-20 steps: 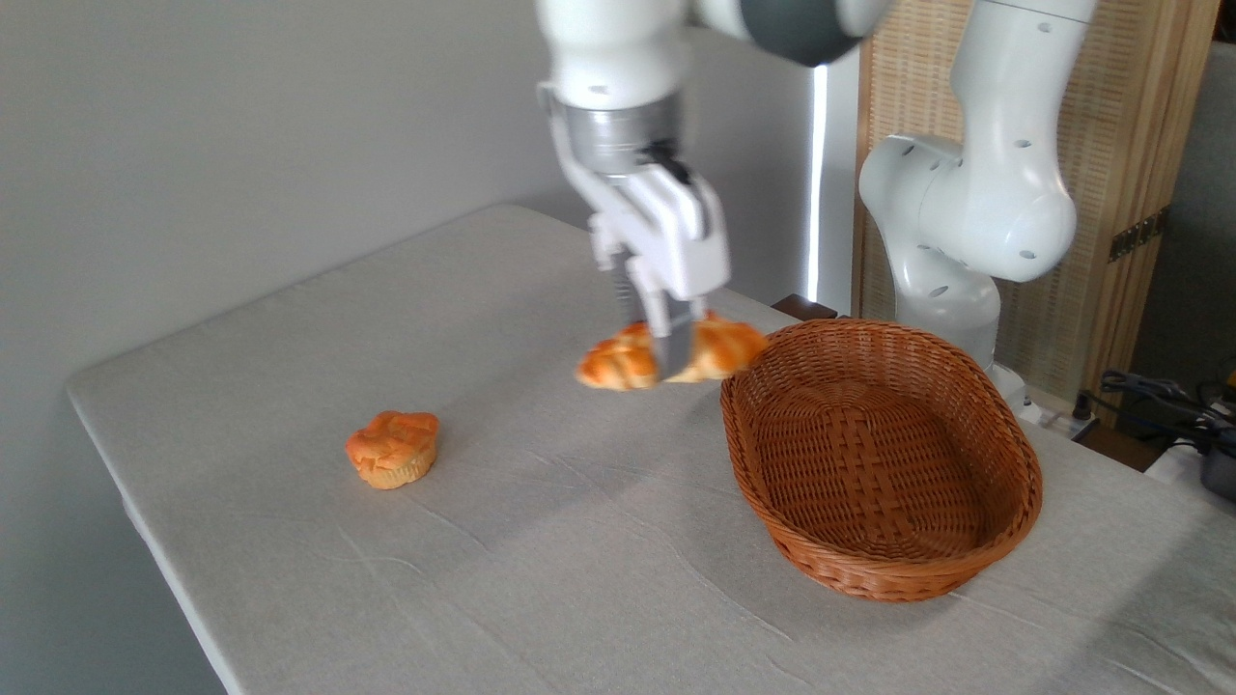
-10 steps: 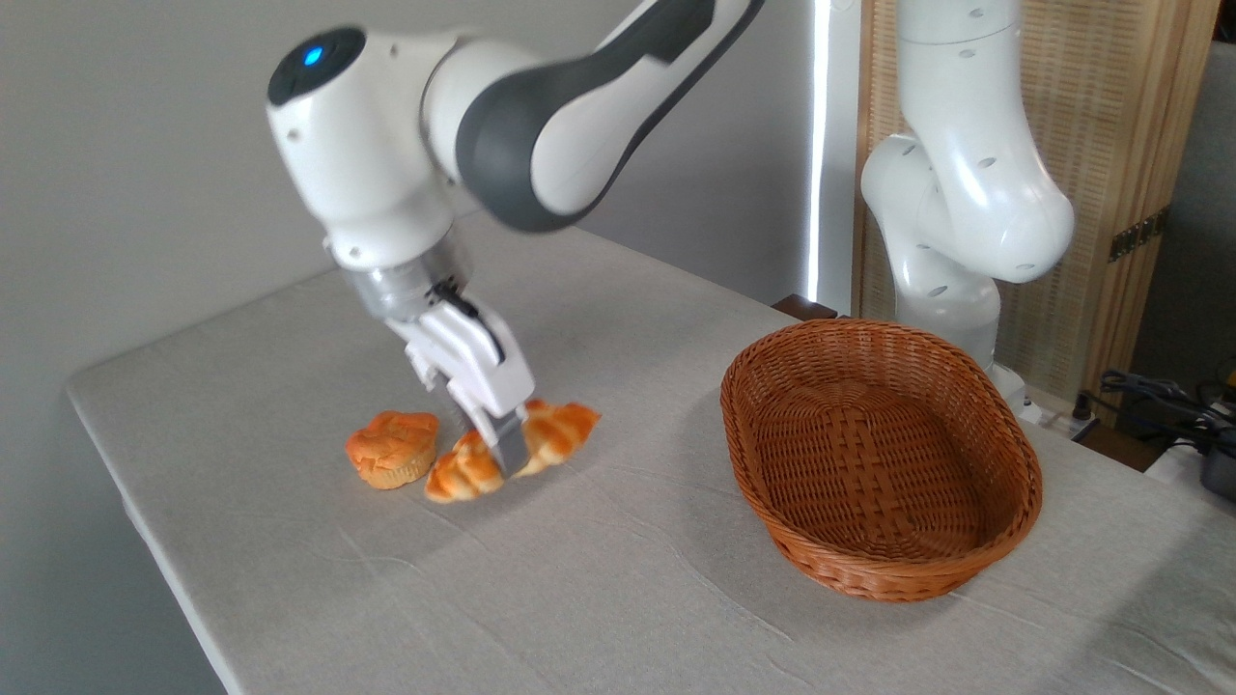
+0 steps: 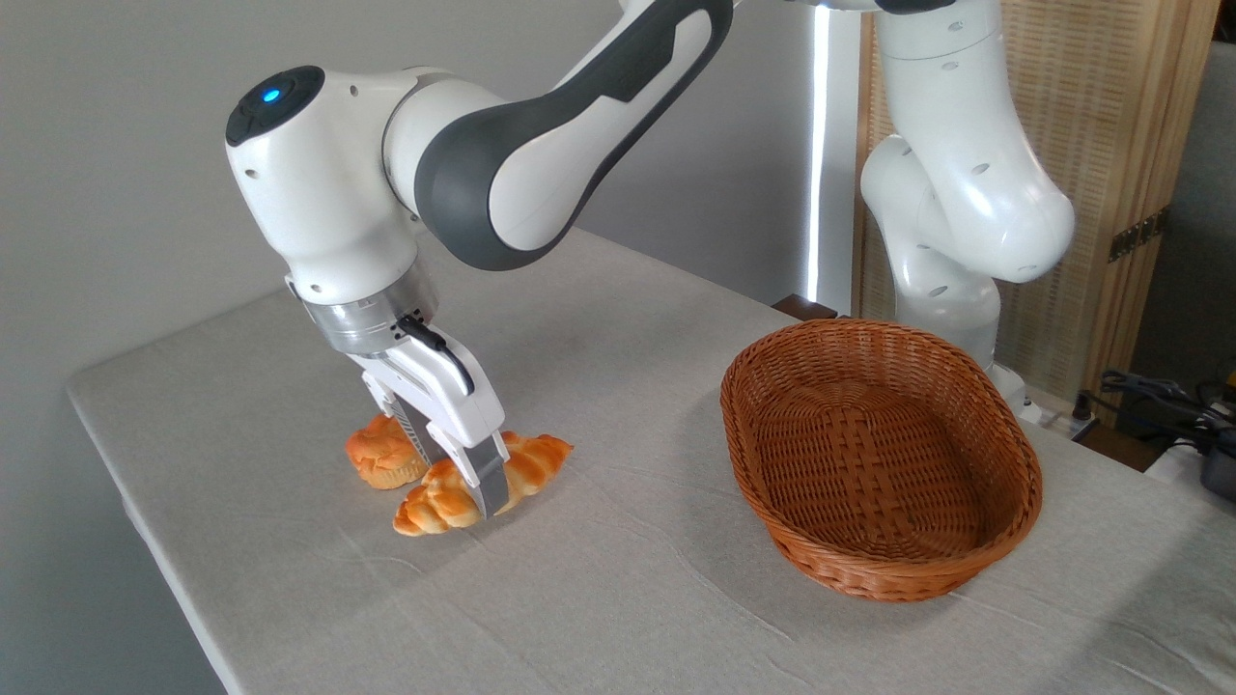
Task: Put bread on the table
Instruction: 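Lower the braided roll onto the table beside the bun and open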
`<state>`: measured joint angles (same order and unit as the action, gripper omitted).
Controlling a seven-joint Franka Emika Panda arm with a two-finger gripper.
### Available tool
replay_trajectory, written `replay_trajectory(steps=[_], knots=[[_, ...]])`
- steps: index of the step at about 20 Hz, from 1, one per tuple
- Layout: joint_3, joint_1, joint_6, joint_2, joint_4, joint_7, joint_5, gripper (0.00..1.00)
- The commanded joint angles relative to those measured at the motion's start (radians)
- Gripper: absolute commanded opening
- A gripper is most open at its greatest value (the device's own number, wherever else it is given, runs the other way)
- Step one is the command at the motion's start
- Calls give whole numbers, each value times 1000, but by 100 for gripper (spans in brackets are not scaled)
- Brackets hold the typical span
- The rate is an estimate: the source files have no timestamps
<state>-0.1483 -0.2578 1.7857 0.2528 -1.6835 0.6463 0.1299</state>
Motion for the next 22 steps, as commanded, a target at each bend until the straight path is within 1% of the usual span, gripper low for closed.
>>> replay_trajectory(steps=[1,3,5,8,11,16,18,20,22], knots=[[15,2,-14,-9,18,-82,-15,100],[18,2,-15,-12,18,-118,-16,100],[36,5,-40,-21,14,-129,-16,100],[38,8,-78,-21,8,-180,-16,100],[38,9,-91,-20,5,-183,-16,100],[32,15,-91,-26,11,-175,-18,100],[26,19,-82,-61,19,-160,-16,100],[35,45,-77,-95,54,-107,-16,100],[36,61,-80,-142,64,-82,-16,100]])
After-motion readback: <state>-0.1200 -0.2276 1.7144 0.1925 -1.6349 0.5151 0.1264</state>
